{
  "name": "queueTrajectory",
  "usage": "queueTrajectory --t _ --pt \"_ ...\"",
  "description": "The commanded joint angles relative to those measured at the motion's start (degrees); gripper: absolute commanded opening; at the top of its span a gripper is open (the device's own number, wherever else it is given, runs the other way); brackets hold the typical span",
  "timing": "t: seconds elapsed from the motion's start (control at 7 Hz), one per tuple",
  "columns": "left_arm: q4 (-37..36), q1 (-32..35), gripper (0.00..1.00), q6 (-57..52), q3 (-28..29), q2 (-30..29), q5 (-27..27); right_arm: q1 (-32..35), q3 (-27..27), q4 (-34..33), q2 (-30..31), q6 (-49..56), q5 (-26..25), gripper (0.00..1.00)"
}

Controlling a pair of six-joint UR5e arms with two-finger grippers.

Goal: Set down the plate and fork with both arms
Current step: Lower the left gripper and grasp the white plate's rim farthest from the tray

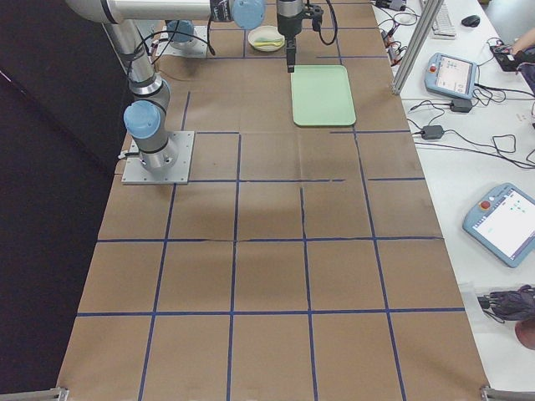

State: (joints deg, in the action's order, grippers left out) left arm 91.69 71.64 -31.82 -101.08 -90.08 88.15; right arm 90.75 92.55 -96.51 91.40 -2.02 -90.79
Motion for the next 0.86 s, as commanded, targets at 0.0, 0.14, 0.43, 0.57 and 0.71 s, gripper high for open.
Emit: queueTrajectory --t 0.0,0.14,0.43,0.57,0.71 --pt "-10.16 -7.28 0.99 -12.44 -6.20 -3.76 -1.92 -0.05 0.00 0.00 0.00 0.00 0.00 1.00" --pt "-14.22 -10.44 0.99 -16.91 -9.28 -7.09 -6.02 0.04 0.00 0.00 0.00 -0.09 0.00 1.00" --pt "-20.03 -14.85 0.99 -17.92 -12.55 -13.16 -11.21 -0.05 0.00 0.00 0.00 0.00 0.00 1.00" --pt "-23.63 -16.17 0.99 -19.58 -13.86 -14.93 -12.72 0.04 0.00 0.00 0.00 0.00 0.00 1.00" --pt "-24.97 -18.10 0.99 -19.51 -14.92 -15.65 -12.82 0.04 0.00 0.00 0.00 0.00 0.00 1.00"
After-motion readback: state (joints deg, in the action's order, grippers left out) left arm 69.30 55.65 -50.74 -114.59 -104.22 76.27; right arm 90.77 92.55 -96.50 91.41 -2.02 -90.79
